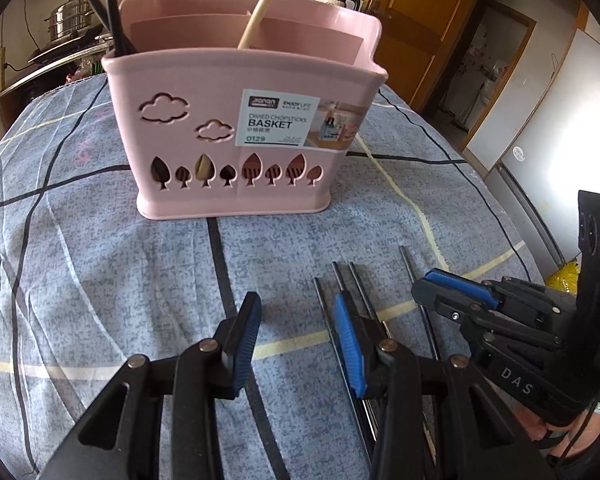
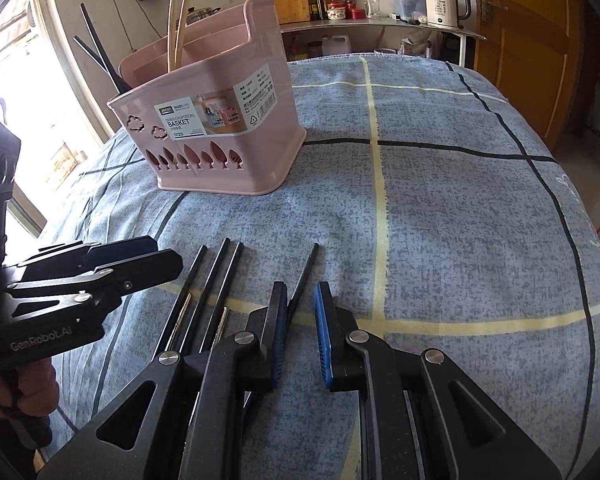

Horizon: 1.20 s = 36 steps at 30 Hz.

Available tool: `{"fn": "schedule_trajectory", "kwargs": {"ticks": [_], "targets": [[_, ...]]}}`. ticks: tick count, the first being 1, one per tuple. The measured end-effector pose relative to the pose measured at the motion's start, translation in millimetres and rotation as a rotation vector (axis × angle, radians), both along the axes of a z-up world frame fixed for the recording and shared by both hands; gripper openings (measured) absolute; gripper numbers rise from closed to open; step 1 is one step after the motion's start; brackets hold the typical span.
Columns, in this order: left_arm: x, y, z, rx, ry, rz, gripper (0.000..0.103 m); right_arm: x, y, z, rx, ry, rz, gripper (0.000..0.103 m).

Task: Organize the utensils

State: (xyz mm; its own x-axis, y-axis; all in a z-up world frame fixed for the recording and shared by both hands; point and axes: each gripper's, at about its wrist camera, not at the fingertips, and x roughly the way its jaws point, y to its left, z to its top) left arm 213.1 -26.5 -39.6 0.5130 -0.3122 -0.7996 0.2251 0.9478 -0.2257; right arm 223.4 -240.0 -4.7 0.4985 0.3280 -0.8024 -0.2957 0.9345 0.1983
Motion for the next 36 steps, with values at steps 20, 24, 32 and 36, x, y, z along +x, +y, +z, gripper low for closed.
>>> {"fn": "schedule_trajectory", "kwargs": {"ticks": [20,24,32,36], "targets": [[3.0,-21.4,-7.0,0.208,-0.056,-0.020,0.015,0.4,-9.0,-1.0,0.004,0.003,-0.011,0.014],[-1.3,-7.5,-6.2,0.216,-0.059,-0.033,0.011,0.6,-11.3,-1.0,0.003,0.006,-0.010,0.014],[-11.2,25.2,-2.0,0.304,-0.075,-0.084,0.008,-0.4,-17.3,-0.6,-0.036,0.011,0.033,0.010],[-12.3,40.0,-1.2,0.255,-0.055,-0.057,0.008,1.9,-22.4,-0.8,-0.038,0.024,0.038,0.010]]}}
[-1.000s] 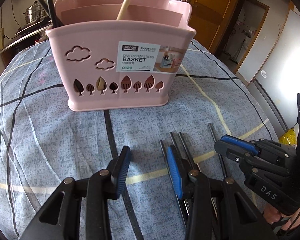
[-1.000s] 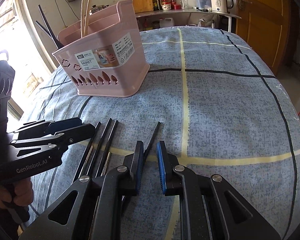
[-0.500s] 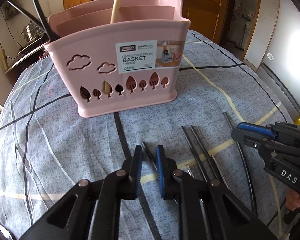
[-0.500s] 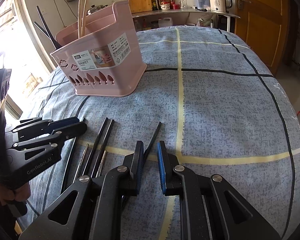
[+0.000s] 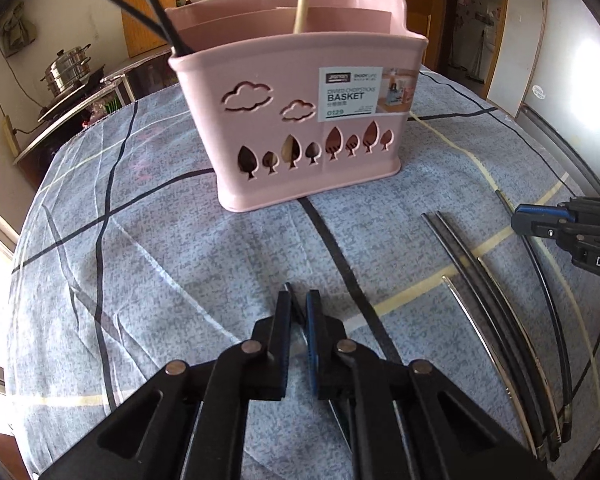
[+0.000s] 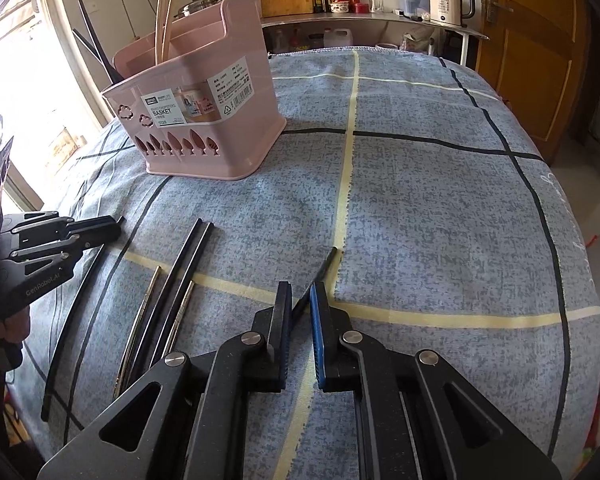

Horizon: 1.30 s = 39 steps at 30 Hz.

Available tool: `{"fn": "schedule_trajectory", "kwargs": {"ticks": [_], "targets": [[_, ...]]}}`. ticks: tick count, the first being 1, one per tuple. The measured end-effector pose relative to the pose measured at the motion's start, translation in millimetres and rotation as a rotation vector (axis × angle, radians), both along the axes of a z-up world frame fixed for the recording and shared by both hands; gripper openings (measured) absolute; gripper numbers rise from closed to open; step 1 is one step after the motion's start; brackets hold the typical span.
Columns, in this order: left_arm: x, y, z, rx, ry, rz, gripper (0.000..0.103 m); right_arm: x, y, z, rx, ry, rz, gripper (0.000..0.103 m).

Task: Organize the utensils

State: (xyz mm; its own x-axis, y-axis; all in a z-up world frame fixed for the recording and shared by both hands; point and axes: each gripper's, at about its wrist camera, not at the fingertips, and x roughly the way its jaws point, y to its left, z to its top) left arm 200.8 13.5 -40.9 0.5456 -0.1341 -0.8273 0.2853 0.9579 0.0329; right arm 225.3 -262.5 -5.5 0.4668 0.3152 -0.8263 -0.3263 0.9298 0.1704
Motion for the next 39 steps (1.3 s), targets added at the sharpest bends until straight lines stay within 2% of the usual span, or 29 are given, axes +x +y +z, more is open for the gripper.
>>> {"fn": "schedule_trajectory", "kwargs": {"ticks": [5,7,12,15,21,28,39], "targets": [[-0.2,0.2,0.4,-0.058,0.045,0.044,0.012,5.3,2.1,0.2,-0.005,0.026,-0.035,0.010],[-1.7,-3.5,-1.5,-0.052,0.048,0.046,0.018,7.3,5.4,0.5,-0.020,0.030,-0.048,0.010],[-2.7,-13.8,-2.9,-0.006,0.022,0.049,0.018,8.7,17.5,0.7,-0.078,0.015,-0.065,0.010],[-1.6,-17.9,-2.9,-0.005,0.020,0.034,0.007,9.3,21.1,0.8,-0.090,0.008,-0.063,0.009],[-0.8,-19.9,4.4,-0.023,0.019,0.039,0.005,5.2,23.4,7.8,-0.034,-0.008,-0.033,0.006],[-10.2,-9.9,52.9,-0.091,-0.069,0.022,0.005,-5.7,20.3,43.0,0.016,-0.094,-0.031,0.005],[-33.7,10.6,152.2,-0.171,-0.295,0.011,0.005,-20.3,9.2,131.1,0.089,-0.317,-0.052,0.005]]}}
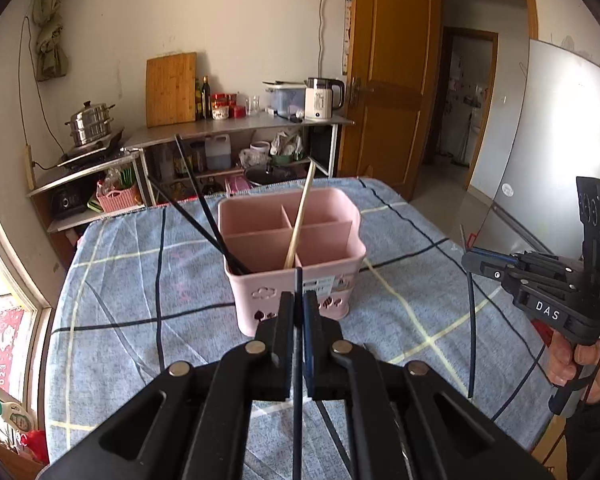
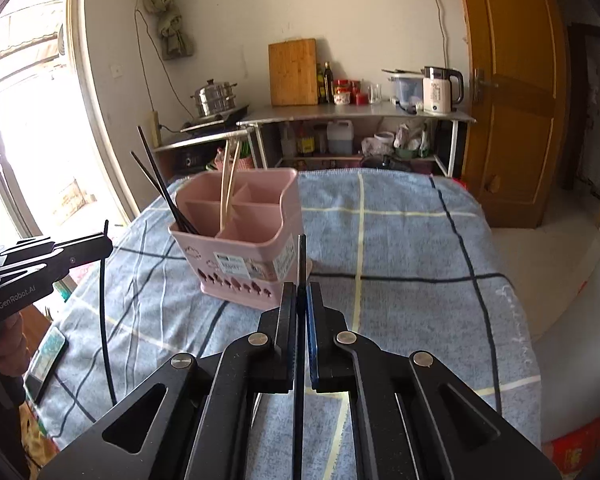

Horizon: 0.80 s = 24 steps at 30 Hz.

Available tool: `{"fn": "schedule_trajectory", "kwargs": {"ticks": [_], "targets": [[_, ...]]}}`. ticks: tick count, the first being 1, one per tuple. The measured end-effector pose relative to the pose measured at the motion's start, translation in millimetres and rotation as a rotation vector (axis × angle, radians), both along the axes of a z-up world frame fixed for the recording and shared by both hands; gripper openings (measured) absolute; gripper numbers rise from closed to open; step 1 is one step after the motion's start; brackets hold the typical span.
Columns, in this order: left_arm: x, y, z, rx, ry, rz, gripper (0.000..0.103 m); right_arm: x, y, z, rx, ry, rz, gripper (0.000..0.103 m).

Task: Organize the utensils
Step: 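Lift both held black chopsticks and carry them above the pink basket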

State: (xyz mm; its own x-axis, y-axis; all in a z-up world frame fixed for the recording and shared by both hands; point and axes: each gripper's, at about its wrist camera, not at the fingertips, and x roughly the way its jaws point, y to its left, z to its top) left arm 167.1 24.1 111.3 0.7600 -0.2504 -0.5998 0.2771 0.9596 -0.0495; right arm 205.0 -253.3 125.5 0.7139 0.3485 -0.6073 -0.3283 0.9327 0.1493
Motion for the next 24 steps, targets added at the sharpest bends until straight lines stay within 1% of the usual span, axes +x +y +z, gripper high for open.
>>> {"fn": "schedule_trajectory", "kwargs": {"ticks": [4,7,13,16,20,24], "targets": [[-4.5,6.3,19.3,-0.021,-0.052,0.004,0.005,-8.3,-3.0,28.0,0.009,-0.081,-0.013,0.005],[-5.5,8.6,23.1,-0.029,-0.067,0.005,0.005,-13.3,-4.9,38.9,0.014,-0.114,-0.018,0.005],[-10.9,9.0,18.9,-0.050,-0.061,0.002,0.005,-18.1,-7.6,35.5,0.013,-0.120,-0.023,0.004],[-14.3,9.0,19.8,-0.039,-0.059,0.000,0.005,-20.5,-9.3,36.6,0.012,-0.117,-0.022,0.004],[-12.9,11.2,25.7,-0.057,-0.057,0.004,0.005,-20.2,-8.6,41.9,0.019,-0.123,-0.015,0.004],[-11.1,11.5,35.9,-0.060,-0.070,0.000,0.005,-22.0,-3.5,53.6,0.019,-0.147,0.004,0.004]]}}
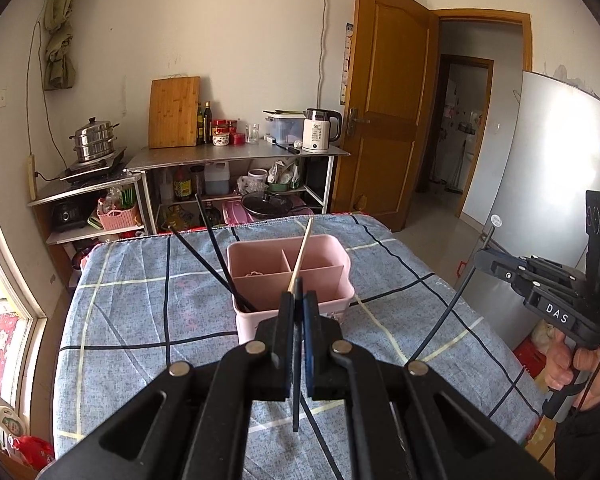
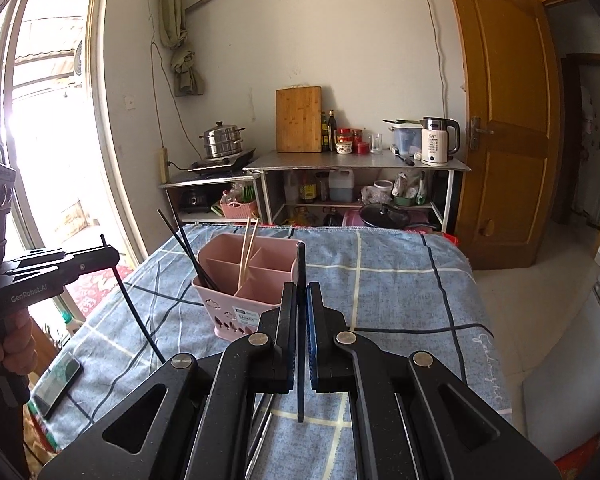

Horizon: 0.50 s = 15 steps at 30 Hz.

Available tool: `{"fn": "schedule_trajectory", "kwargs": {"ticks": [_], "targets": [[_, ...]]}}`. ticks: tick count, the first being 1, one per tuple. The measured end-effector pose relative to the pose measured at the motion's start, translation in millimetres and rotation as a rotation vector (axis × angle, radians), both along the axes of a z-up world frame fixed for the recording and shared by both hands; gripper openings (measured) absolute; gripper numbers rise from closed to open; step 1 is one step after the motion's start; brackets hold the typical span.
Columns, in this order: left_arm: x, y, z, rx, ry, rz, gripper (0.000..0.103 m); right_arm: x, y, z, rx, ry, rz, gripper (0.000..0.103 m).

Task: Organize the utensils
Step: 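Lift both held black chopsticks and carry them above the pink basket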

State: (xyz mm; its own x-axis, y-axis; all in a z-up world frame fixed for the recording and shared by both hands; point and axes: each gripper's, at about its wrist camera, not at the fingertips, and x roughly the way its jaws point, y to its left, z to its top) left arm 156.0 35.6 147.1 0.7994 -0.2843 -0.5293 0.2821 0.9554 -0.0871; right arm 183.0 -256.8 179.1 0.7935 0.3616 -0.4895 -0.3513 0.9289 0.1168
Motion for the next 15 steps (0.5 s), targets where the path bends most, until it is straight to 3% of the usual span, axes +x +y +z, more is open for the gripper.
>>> {"fn": "schedule_trajectory", "kwargs": {"ticks": [15], "targets": [[33.0,13.7,68.6,-0.053,-0.066,0.005,0.005,28.8,40.8,52.1,0.092,-0.091,0.102,0.004]]}}
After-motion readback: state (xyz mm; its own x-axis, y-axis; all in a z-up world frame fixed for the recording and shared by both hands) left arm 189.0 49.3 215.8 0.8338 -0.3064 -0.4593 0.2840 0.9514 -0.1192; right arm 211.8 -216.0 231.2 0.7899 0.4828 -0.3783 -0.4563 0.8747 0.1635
